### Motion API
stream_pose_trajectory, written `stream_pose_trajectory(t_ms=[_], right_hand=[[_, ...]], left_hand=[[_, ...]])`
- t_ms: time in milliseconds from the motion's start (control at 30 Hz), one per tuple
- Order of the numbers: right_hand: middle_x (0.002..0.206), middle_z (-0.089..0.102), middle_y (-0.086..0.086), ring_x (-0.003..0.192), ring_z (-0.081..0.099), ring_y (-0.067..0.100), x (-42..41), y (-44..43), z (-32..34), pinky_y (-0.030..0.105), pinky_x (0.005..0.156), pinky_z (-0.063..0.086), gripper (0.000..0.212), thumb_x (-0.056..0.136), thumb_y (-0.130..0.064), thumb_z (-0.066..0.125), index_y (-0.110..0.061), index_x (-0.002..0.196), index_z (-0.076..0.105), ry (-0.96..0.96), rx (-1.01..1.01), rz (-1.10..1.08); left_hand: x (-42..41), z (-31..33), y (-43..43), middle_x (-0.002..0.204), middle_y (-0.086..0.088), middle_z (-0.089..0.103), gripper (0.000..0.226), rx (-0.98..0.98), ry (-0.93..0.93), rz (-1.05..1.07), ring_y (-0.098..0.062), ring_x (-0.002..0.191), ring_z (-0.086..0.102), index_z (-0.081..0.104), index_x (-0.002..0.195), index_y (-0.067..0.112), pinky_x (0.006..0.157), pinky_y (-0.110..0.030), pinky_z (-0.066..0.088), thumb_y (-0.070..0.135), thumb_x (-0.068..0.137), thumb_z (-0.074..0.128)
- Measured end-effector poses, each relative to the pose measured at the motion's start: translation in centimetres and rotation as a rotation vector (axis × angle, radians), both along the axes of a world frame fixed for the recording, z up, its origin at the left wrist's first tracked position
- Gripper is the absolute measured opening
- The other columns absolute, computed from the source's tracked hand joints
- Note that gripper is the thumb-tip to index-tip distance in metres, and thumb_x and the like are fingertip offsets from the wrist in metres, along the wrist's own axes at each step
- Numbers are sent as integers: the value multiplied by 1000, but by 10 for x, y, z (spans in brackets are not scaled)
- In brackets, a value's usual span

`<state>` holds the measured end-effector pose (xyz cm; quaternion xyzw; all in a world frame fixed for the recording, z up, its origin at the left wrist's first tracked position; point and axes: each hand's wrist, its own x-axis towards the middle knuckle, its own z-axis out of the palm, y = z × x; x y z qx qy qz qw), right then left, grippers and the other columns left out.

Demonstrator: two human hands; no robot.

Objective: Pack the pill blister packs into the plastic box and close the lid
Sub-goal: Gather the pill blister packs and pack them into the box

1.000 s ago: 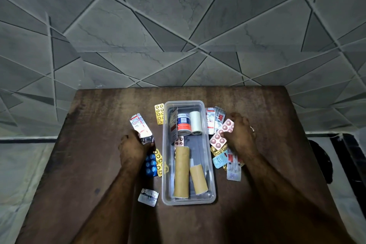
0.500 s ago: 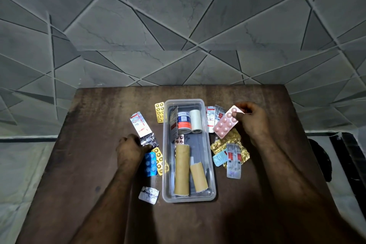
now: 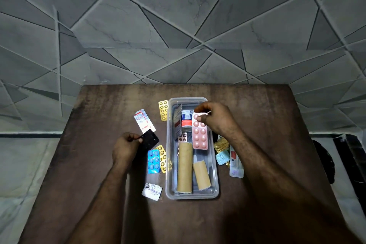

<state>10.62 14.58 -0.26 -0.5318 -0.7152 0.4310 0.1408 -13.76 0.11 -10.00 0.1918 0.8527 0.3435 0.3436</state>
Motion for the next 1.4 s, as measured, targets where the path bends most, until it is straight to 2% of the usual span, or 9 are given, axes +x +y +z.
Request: stream_pose_trajectory(t_ms=[133,333,433,533,667,800,1033,1200,1400], right_hand=[[114,73,1,104,65,17,-11,-4,-18,20,83,42,27,83,-13,69,-17,109,72,-180,53,108],[123,66,10,114,59,28,-16,-6,-26,29,89,44,35,84,-9,62,-13,119,66,-382,179,224],[121,65,12,110,60,29,-15,-9,-27,31,88,46,34,85,-8,60,-13,118,65,-412,255,250],[122,63,13,112,58,29,-11,-9,-25,30,89,44,35,85,-9,59,-14,120,63,-420,291,248],[119,64,14,114,58,31,1,-7,-22,35,94,45,32,86,-12,59,-11,117,65,-375,304,192],[115,68,11,102,65,28,17,-9,-22,32,91,48,27,85,-17,64,-14,112,70,-301,301,113],[110,71,9,97,66,25,57,-30,-28,24,82,42,24,84,-14,65,-12,108,72,-294,207,-20],[107,73,8,100,65,25,81,-58,-50,29,87,46,22,85,-10,62,-11,105,73,-315,135,-49],[110,69,11,104,63,29,99,-82,-73,33,91,46,24,81,-8,66,-8,105,70,-331,135,-132]], left_hand=[[-20,-11,-5,84,-8,76,6,69,-91,46,-30,83,71,73,77,25,87,-54,56,26,72,72],[-1,47,9,77,-5,69,11,281,-156,84,-13,65,61,72,93,10,52,-15,49,5,87,65],[17,66,16,76,-5,68,14,321,-219,-7,-5,57,62,69,89,13,52,-15,50,1,86,65],[43,75,23,81,-10,65,17,299,-255,-112,-19,66,62,68,98,8,54,-22,55,-3,86,63],[73,74,27,75,-5,62,24,247,-195,-226,-24,72,61,66,86,21,77,-41,56,-2,80,67],[90,63,19,77,-3,71,20,149,-122,-267,-23,72,67,68,84,25,81,-48,59,24,64,65],[114,51,2,94,-4,76,17,4,154,-276,-24,90,71,72,94,23,77,-22,50,19,78,69],[121,53,-6,95,-2,77,21,92,292,-333,-21,87,72,73,103,21,77,-21,49,22,83,67],[99,54,-17,79,9,72,4,231,177,-33,-16,75,70,69,83,31,74,-31,56,28,84,67]])
